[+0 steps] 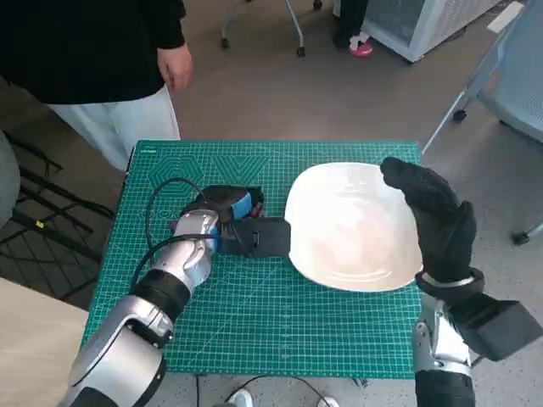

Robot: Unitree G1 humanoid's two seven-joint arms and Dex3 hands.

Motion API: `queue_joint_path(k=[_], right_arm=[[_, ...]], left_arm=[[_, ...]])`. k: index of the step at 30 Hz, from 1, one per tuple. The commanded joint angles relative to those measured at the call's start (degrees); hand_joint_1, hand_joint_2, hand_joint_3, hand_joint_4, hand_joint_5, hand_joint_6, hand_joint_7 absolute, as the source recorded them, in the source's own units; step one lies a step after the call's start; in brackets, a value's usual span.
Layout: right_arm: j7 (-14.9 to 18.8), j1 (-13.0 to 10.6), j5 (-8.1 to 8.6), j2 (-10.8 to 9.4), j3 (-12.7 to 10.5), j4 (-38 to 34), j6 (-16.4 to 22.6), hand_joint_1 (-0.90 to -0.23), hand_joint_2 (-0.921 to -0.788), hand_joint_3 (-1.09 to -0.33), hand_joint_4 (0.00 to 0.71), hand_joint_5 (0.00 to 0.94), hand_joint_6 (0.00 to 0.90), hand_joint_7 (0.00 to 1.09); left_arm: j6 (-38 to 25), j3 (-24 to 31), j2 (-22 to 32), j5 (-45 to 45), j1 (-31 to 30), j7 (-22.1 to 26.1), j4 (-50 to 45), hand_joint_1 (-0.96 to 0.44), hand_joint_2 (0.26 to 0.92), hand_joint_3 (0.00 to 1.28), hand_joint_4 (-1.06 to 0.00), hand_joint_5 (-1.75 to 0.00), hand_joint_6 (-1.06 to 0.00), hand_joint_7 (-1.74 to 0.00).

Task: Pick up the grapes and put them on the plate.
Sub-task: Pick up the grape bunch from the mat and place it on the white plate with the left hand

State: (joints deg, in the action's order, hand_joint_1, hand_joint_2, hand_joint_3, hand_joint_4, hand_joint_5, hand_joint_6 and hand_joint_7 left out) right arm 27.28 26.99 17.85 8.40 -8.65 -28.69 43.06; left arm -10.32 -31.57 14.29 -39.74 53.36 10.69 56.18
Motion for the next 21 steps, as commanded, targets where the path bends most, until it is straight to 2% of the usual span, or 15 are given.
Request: queue_joint_path(k=[1,2,6,7,14,18,21], right_arm=[[0.7,-0.3,0.46,0.2,-0.2,-0.5,-0.5,-0.622,-0.921,-0.776,0.32,0.001,0.056,0.27],[0.8,-0.3,0.55,0.2,-0.3,-0.5,-0.5,-0.622,-0.921,-0.776,0.321,0.001,0.055,0.27],[1.0,-0.2,0.84,0.2,-0.5,-0.7,-0.7,-0.622,-0.921,-0.775,0.321,0.001,0.054,0.27],[1.1,-0.1,0.9,0.3,-0.5,-0.8,-0.7,-0.624,-0.921,-0.774,0.321,0.001,0.054,0.27],[1.2,0.1,1.13,0.2,-0.6,-0.8,-0.8,-0.637,-0.921,-0.769,0.322,0.001,0.056,0.27],[1.0,0.2,1.1,0.1,-0.5,-0.6,-1.0,-0.638,-0.921,-0.768,0.322,0.001,0.059,0.27],[0.8,0.1,1.04,0.0,-0.5,-0.4,-1.0,-0.642,-0.921,-0.766,0.323,0.002,0.064,0.27]], left_arm=[[-2.8,0.8,2.4,0.0,-2.5,3.8,-10.0,0.37,0.738,0.67,-0.39,-1.64,-0.43,-0.05],[-3.8,1.0,3.1,-0.2,-3.3,5.0,-13.6,0.35,0.751,0.64,-0.4,-1.62,-0.46,-0.12],[-5.7,2.5,6.1,-0.7,-7.1,8.5,-28.6,0.12,0.865,0.35,-0.44,-1.53,-0.53,-0.82],[-5.5,3.0,6.8,-0.7,-7.8,8.7,-31.6,0.09,0.882,0.31,-0.45,-1.54,-0.55,-0.88],[-3.1,6.6,9.6,-0.4,-10.5,8.4,-45.7,0.01,0.918,0.17,-0.57,-1.39,-0.54,-1.12],[-3.0,8.2,10.2,-0.8,-10.5,8.3,-50.9,0.0,0.92,0.14,-0.63,-1.31,-0.53,-1.16],[-3.1,9.1,10.7,-1.2,-10.6,8.4,-54.5,0.0,0.92,0.13,-0.64,-1.32,-0.55,-1.14]])
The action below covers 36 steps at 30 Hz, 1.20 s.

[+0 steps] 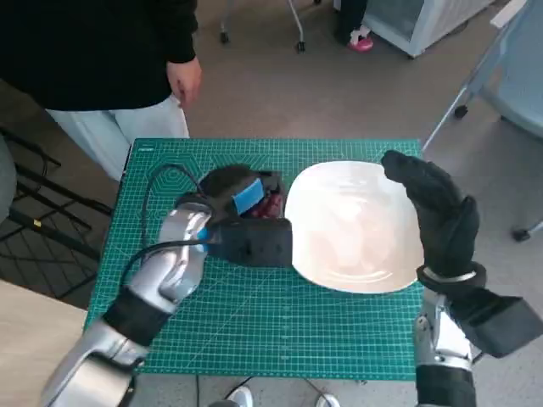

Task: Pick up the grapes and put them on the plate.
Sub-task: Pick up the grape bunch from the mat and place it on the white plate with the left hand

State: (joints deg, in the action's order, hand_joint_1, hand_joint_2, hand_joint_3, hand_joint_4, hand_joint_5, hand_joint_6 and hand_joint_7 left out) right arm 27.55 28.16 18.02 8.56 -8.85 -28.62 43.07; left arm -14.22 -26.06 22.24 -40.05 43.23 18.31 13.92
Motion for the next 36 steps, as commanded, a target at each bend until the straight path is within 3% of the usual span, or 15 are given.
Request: queue_joint_path(k=[1,8,22,36], right_arm=[[0.5,-1.0,0.83,-0.2,-0.3,-0.4,-1.1,-0.644,-0.921,-0.765,0.324,0.002,0.066,0.27],[0.4,-1.2,0.95,-0.2,-0.4,-0.1,-1.2,-0.648,-0.921,-0.761,0.325,0.002,0.069,0.28],[0.2,-1.8,1.18,0.0,-0.9,0.3,-0.9,-0.647,-0.921,-0.747,0.328,0.003,0.074,0.27],[-0.3,-3.1,1.21,0.1,-1.4,2.4,-1.6,-0.658,-0.921,-0.739,0.329,0.002,0.078,0.27]], left_arm=[[0.8,3.8,2.9,-1.1,-0.5,0.8,-13.2,0.0,0.921,0.13,-0.63,-1.33,-0.55,-1.13],[1.1,5.5,2.9,-0.7,-0.5,1.1,-17.0,0.0,0.921,0.18,-0.53,-1.34,-0.52,-1.28],[0.9,5.7,1.5,-0.7,0.8,3.5,-16.7,0.0,0.921,0.13,-0.58,-1.26,-0.58,-1.24],[1.0,3.8,-0.6,-1.5,3.8,5.8,-14.6,0.0,0.919,0.27,-0.42,-1.44,-0.43,-1.39]])
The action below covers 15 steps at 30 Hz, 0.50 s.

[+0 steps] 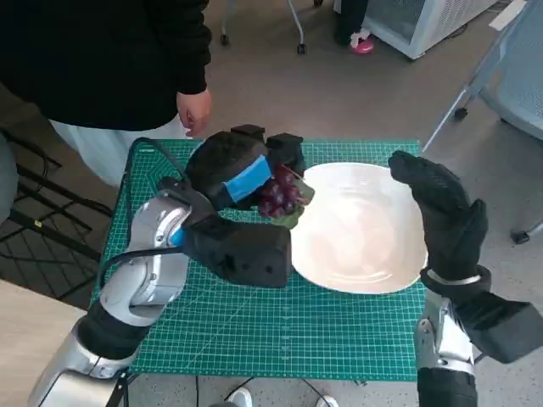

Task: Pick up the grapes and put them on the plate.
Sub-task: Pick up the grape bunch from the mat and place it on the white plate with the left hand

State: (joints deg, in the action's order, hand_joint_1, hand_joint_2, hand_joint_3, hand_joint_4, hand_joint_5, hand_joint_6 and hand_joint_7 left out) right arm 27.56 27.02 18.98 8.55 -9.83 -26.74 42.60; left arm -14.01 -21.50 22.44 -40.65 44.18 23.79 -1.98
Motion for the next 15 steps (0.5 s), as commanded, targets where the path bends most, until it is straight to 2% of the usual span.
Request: queue_joint_path(k=[1,7,12,15], right_arm=[[-0.4,-2.1,0.26,0.1,-0.5,0.7,-1.1,-0.658,-0.921,-0.739,0.329,0.002,0.078,0.27],[-0.6,-3.0,0.47,0.4,-1.0,2.3,-1.6,-0.66,-0.921,-0.735,0.332,0.003,0.081,0.27],[-1.1,-4.2,0.44,0.5,-1.7,4.2,-2.1,-0.662,-0.921,-0.729,0.334,0.004,0.086,0.26],[-1.5,-5.2,0.47,0.7,-2.1,5.5,-2.5,-0.662,-0.921,-0.727,0.334,0.004,0.087,0.26]], left_arm=[[1.0,-1.1,-1.2,-1.0,3.4,0.2,2.0,0.0,0.919,0.27,-0.42,-1.44,-0.43,-1.4],[3.2,-3.6,-4.8,-0.9,8.1,-1.4,9.4,0.0,0.916,0.25,-0.45,-1.4,-0.46,-1.37],[4.9,-5.4,-8.8,-0.4,12.9,-1.9,16.9,0.0,0.92,0.21,-0.47,-1.5,-0.55,-1.15],[5.4,-6.2,-11.1,0.0,15.6,-1.7,21.3,0.0,0.92,0.22,-0.47,-1.44,-0.51,-1.25]])
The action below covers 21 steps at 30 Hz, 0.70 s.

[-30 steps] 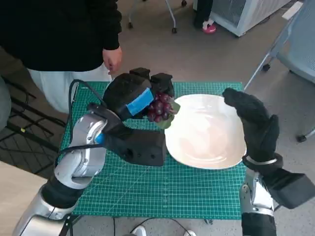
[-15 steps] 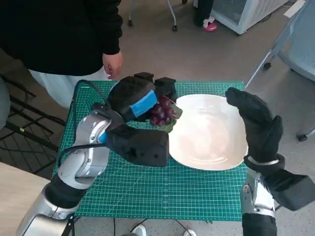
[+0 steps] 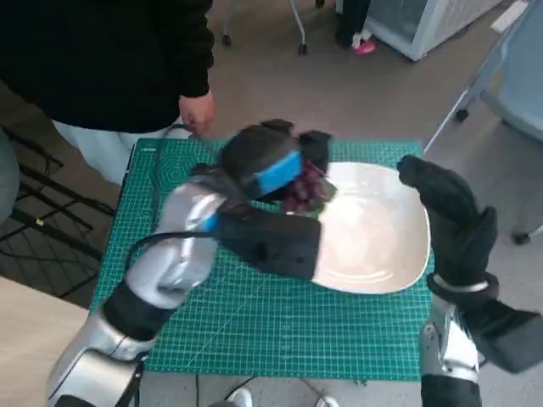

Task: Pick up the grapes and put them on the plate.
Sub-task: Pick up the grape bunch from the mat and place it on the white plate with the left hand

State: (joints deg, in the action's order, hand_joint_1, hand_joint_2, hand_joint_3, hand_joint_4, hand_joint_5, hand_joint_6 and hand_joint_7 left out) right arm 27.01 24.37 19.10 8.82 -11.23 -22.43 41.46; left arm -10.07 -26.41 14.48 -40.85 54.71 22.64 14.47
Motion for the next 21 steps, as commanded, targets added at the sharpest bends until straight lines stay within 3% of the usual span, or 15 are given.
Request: queue_joint_path(k=[1,5,21], right_arm=[[-1.1,-2.9,0.37,0.5,-0.8,1.7,-1.4,-0.662,-0.921,-0.727,0.334,0.004,0.087,0.26],[-1.8,-4.1,0.11,0.5,-1.3,3.1,-1.5,-0.66,-0.921,-0.726,0.333,0.003,0.085,0.26],[-6.3,-7.8,-2.97,0.0,-2.0,7.2,-1.0,-0.653,-0.921,-0.735,0.325,0.0,0.076,0.24]], left_arm=[[1.5,-1.5,-3.9,0.3,6.0,-0.4,6.5,0.0,0.921,0.23,-0.46,-1.44,-0.49,-1.29],[1.3,-2.4,-6.3,0.6,8.9,0.4,11.3,0.0,0.921,0.25,-0.45,-1.42,-0.45,-1.36],[4.8,-5.2,-11.3,1.0,15.0,1.1,24.6,0.0,0.921,0.2,-0.51,-1.34,-0.51,-1.32]])
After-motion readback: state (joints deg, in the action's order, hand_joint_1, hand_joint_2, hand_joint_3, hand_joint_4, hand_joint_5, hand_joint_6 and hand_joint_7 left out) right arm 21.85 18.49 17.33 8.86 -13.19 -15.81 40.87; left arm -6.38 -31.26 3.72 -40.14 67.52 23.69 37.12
